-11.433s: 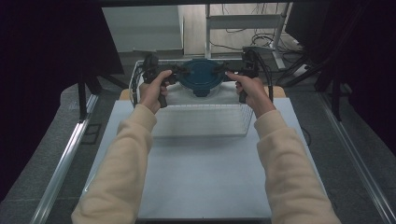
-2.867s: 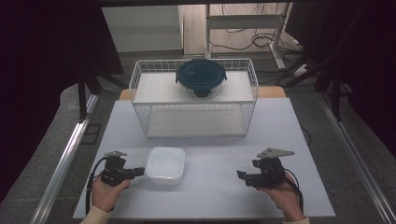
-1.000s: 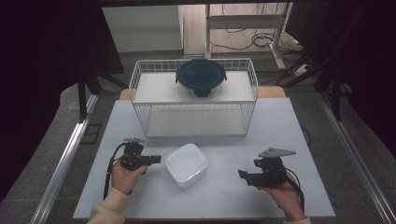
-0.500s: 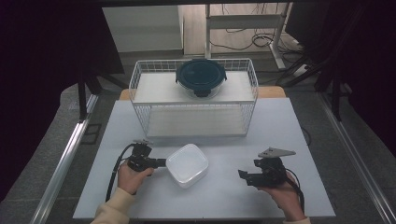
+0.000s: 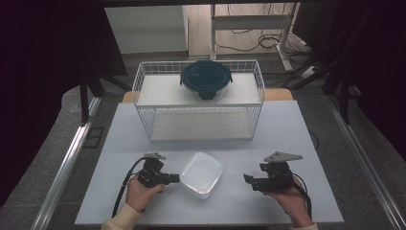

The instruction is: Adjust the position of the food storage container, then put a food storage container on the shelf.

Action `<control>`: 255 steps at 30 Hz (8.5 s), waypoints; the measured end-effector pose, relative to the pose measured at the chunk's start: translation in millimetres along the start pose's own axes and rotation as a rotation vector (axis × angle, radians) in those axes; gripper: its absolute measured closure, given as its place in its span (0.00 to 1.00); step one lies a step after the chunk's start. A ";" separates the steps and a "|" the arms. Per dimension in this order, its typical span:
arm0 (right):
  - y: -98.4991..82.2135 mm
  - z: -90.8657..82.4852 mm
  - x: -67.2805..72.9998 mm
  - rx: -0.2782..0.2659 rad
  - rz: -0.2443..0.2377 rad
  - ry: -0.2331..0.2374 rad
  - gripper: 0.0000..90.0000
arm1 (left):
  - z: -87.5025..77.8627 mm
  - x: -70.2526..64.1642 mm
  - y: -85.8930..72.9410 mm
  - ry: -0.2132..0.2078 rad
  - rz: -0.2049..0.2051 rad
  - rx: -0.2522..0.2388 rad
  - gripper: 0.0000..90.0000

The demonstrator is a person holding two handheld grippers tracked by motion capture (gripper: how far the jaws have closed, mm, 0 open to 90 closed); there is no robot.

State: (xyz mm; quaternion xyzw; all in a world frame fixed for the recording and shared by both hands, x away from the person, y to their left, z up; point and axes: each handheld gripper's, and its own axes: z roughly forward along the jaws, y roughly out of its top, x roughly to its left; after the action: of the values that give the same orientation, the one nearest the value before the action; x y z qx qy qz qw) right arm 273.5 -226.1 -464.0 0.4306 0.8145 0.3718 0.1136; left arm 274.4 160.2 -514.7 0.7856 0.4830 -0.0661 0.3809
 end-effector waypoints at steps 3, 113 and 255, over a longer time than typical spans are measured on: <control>0.0 0.1 -0.2 0.000 0.002 -0.001 0.26 | 3.2 -1.0 -2.5 -0.011 -0.002 0.003 1.00; -2.1 42.5 17.5 0.019 0.365 0.292 0.60 | 27.5 -6.0 30.1 -0.329 -0.184 -0.070 0.59; 317.1 -24.6 -47.4 -0.149 0.345 0.402 0.82 | -145.6 -11.3 292.0 -0.333 -0.179 -0.341 0.86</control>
State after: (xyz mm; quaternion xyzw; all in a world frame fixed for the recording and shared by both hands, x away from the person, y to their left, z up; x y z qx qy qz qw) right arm 485.3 -164.0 -230.2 0.4711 0.7059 0.5223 -0.0839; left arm 466.3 177.6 -251.2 0.6424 0.4855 -0.1454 0.5749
